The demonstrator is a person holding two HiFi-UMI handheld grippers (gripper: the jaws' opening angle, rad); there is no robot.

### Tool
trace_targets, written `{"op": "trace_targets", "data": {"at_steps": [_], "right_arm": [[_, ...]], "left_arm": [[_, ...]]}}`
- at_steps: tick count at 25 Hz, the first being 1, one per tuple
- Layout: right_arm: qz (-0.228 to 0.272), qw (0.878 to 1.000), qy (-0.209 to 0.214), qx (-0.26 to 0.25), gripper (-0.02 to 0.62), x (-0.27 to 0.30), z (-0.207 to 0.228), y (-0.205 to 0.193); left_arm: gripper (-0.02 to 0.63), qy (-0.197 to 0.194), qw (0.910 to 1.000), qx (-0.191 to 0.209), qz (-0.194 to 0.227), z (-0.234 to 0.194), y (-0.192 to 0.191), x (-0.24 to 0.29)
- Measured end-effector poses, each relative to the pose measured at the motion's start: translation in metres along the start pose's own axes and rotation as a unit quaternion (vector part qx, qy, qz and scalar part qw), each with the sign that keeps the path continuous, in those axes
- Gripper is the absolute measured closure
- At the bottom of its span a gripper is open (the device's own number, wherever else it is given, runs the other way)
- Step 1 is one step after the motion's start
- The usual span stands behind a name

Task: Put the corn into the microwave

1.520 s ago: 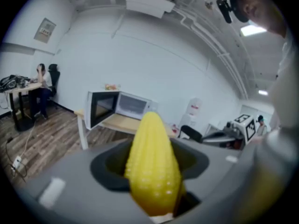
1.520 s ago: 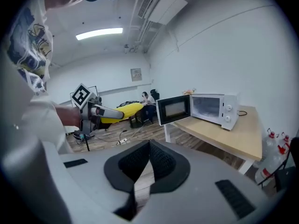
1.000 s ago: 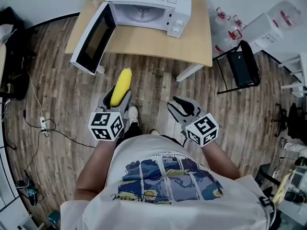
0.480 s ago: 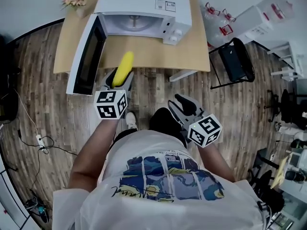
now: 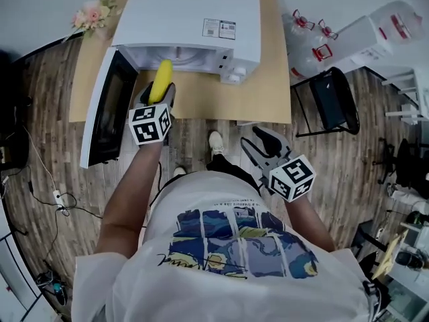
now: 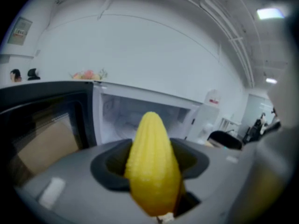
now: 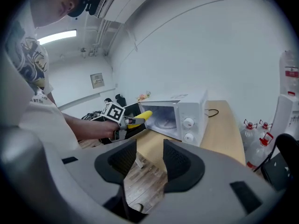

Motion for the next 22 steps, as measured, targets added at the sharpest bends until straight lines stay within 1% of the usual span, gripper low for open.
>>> {"op": "trace_targets", "data": {"at_steps": [2, 5, 12, 17, 22], "right_arm": [[-0.004, 1.000, 0.005, -0.004, 0.426, 0.004, 0.029, 0.007], [-0.010, 1.000, 0.008, 0.005, 0.426, 0.010, 0.063, 0.012], [-0.027, 1.000, 0.009, 0.007, 0.428, 0.010, 0.121, 0.021], [-0.042, 0.999, 0.001, 0.006, 0.428, 0.001, 0.154, 0.027], [-0.053, 0.999, 0.000, 0.003, 0.430, 0.001, 0.174, 0.031]], "left_arm": [[0.350, 0.014, 0.9999, 0.005, -0.002, 0.000, 0.001, 0.024], [0.351, 0.034, 0.9992, 0.013, -0.014, -0.002, -0.002, 0.056], [0.350, 0.068, 0.9969, 0.026, -0.031, -0.009, -0.013, 0.122], [0.350, 0.088, 0.9949, 0.032, -0.037, -0.012, -0.017, 0.156], [0.350, 0.101, 0.9932, 0.040, -0.042, -0.016, -0.019, 0.182]]}}
Point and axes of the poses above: the fingertips, and each gripper's own axes: x forward along the fingers, z to its right, y out of its top, the point moved 9 cm from there along -x, backward along the fingers, and after that the axes turned 10 degrees about z, right-handed, at the moved point
